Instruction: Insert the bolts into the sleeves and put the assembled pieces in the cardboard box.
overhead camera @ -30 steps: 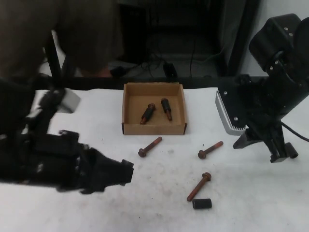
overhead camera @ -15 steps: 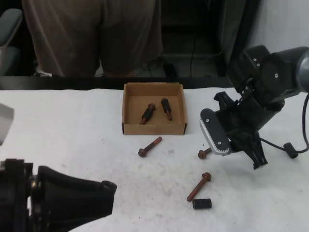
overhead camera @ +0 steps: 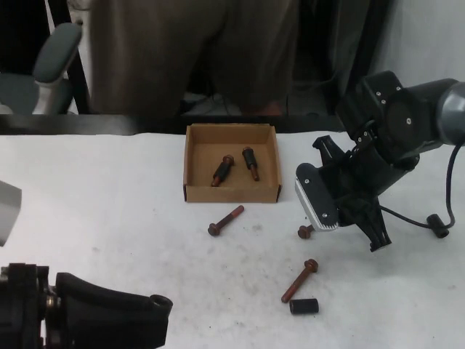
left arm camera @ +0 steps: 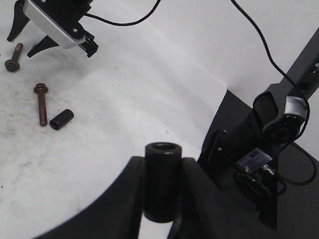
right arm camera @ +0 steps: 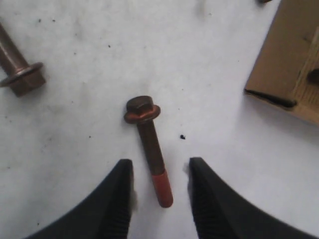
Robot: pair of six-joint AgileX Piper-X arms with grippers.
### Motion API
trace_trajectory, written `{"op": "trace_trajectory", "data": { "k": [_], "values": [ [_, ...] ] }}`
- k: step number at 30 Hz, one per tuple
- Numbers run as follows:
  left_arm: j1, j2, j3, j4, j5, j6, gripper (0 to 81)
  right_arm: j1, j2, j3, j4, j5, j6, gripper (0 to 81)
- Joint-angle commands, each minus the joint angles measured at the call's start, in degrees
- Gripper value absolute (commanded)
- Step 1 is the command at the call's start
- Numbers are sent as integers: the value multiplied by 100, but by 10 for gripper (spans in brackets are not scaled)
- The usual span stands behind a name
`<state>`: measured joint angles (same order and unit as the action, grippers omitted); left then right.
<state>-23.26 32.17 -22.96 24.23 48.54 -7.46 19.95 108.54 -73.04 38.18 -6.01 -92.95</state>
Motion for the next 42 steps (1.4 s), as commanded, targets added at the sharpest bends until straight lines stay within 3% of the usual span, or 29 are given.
{"op": "trace_trajectory", "data": {
  "k": [1,23,25,30,32,37,40,42],
  "values": [
    [-22,-41,7,-98,57,-29,8,25,-16,-24,25,-126,29,354],
    [-22,-41,3,-176,82,238,8,221,564,-143,324,-239,447,353],
    [-22,-41,3,-176,82,238,8,234,588,-143,324,-241,448,309],
    [-22,-41,3,-176,82,238,8,234,587,-143,32,-241,792,24],
    [-22,-41,3,-176,82,238,8,234,587,-143,-173,-178,1200,6],
    [-22,-41,3,-176,81,-12,8,234,541,-202,-200,-159,1462,91],
    [-22,-41,3,-176,81,-25,8,247,460,-202,-200,-159,1505,278],
    [-22,-41,3,-176,81,-25,8,247,385,-202,-200,-159,1783,482]
  ]
}}
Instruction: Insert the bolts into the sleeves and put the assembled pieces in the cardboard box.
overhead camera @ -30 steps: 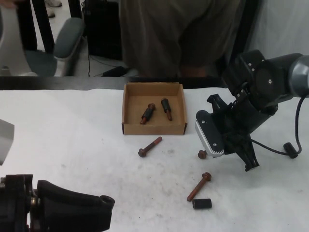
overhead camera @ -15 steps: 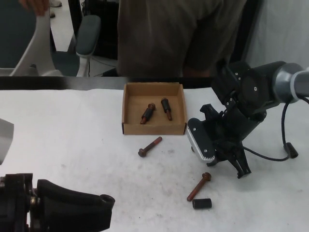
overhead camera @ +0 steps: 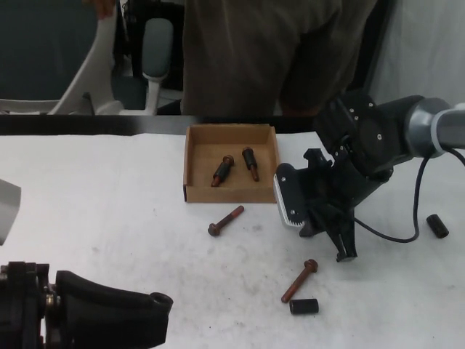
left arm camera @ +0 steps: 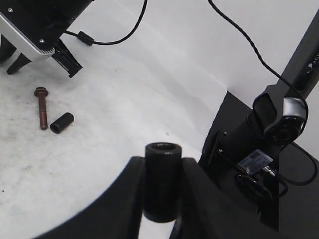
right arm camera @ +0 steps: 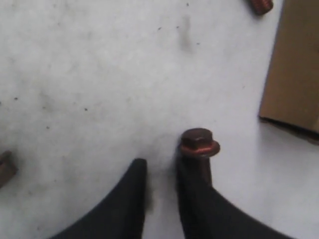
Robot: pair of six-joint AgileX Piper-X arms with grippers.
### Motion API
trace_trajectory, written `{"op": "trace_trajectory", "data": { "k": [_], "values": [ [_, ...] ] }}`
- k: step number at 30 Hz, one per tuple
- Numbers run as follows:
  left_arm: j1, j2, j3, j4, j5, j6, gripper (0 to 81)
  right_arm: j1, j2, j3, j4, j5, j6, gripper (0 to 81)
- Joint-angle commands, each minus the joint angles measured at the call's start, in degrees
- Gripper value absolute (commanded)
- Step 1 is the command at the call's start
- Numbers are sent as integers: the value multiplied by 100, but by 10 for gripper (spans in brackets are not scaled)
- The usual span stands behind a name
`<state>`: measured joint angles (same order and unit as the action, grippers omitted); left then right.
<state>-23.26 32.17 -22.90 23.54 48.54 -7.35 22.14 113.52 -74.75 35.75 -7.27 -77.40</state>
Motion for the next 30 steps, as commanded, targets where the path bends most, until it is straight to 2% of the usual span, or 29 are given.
{"op": "trace_trajectory", "data": {
  "k": [1,2,3,5,9,11,13,18,30],
  "values": [
    [-22,-41,-3,-107,81,-35,8,29,-136,-31,44,9,340,571],
    [-22,-41,-3,-107,81,-35,8,29,-166,-31,44,133,469,613],
    [-22,-41,-3,-107,81,-35,8,29,-185,-31,44,254,515,620],
    [-22,-41,-3,-151,63,-34,8,29,-186,-31,-41,379,454,568],
    [-22,-41,-3,-237,57,-34,8,29,-186,-31,-486,377,201,416],
    [-22,-41,-3,-240,57,-34,8,29,-186,-31,-782,353,202,393],
    [-22,-41,-3,-237,43,-34,8,29,-186,-45,-1067,353,202,405],
    [-22,-41,-3,-237,43,-34,8,29,-186,-180,-1086,221,291,492],
    [-22,-41,-3,-237,43,-34,8,-6,-186,-190,-536,223,290,495]
  ]
}}
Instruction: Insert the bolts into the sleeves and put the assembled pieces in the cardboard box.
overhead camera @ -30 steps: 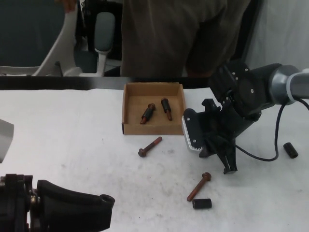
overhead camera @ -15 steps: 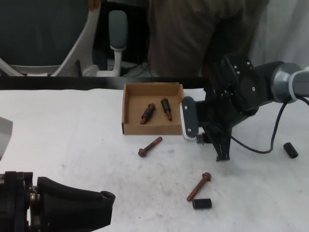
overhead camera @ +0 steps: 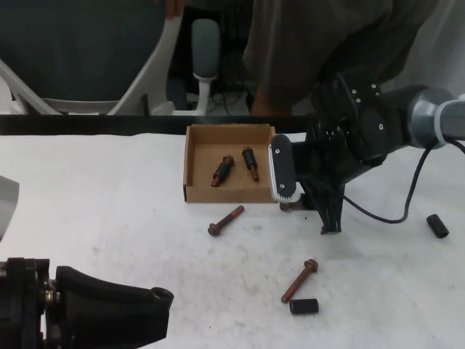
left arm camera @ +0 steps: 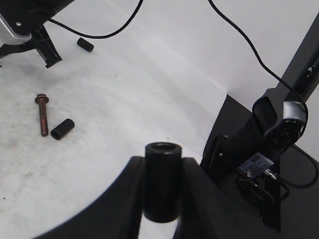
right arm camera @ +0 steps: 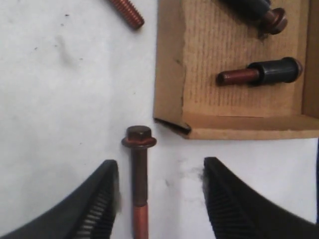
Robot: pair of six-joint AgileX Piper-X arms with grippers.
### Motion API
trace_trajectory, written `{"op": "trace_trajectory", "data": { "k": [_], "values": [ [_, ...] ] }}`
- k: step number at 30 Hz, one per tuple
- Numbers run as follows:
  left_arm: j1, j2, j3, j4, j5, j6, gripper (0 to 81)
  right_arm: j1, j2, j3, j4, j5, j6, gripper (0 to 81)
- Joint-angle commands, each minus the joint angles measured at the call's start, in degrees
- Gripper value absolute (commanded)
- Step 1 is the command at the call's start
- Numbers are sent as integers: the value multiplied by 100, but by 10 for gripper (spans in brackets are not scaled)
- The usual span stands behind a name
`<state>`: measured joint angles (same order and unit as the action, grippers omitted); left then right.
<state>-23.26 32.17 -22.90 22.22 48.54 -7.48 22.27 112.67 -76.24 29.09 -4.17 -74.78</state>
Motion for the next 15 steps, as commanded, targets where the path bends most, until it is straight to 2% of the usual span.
{"op": "trace_trajectory", "data": {
  "k": [1,8,15],
  "values": [
    [-22,-41,-3,-105,43,-22,8,-29,-101,-41,154,-87,27,492],
    [-22,-41,-3,-105,43,-22,8,-125,-67,-63,154,-87,348,423],
    [-22,-41,-3,-105,43,-22,8,-125,233,-629,621,-87,542,420]
  ]
}}
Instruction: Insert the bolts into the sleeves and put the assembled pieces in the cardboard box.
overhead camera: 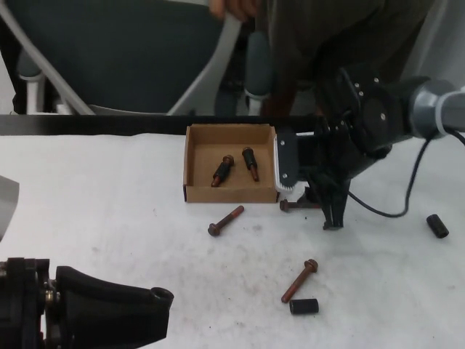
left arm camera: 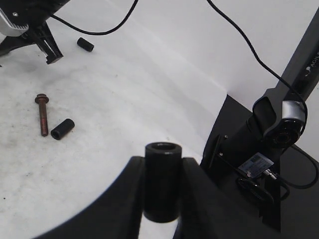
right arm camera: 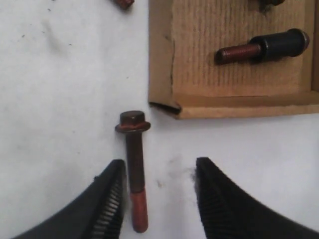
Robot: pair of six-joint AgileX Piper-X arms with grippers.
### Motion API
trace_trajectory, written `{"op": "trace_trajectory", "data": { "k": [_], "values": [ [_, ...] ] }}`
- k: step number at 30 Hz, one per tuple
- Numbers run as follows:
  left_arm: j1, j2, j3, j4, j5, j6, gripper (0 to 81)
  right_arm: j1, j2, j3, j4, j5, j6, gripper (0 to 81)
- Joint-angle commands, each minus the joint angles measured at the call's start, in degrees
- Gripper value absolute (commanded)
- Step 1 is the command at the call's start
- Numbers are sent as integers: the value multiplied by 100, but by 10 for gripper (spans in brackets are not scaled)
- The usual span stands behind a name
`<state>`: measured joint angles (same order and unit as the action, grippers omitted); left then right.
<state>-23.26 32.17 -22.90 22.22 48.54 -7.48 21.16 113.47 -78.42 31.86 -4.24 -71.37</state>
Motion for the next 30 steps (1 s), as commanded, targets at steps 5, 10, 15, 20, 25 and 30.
{"op": "trace_trajectory", "data": {
  "k": [5,10,15,20,25,30],
  "values": [
    [-22,-41,-3,-105,43,-22,8,-15,293,-663,744,-98,232,420],
    [-22,-41,-3,-105,43,-22,8,-15,425,-663,1098,-118,290,420],
    [-22,-41,-3,-105,43,-22,8,0,539,-677,997,-236,290,420],
    [-22,-41,-3,-105,43,-22,8,-1,564,-677,734,-297,290,420],
    [-22,-41,-3,-105,43,-22,8,-1,564,-677,602,-353,304,420],
    [-22,-41,-3,-105,43,-22,8,-1,651,-677,602,-530,459,417]
  ]
}}
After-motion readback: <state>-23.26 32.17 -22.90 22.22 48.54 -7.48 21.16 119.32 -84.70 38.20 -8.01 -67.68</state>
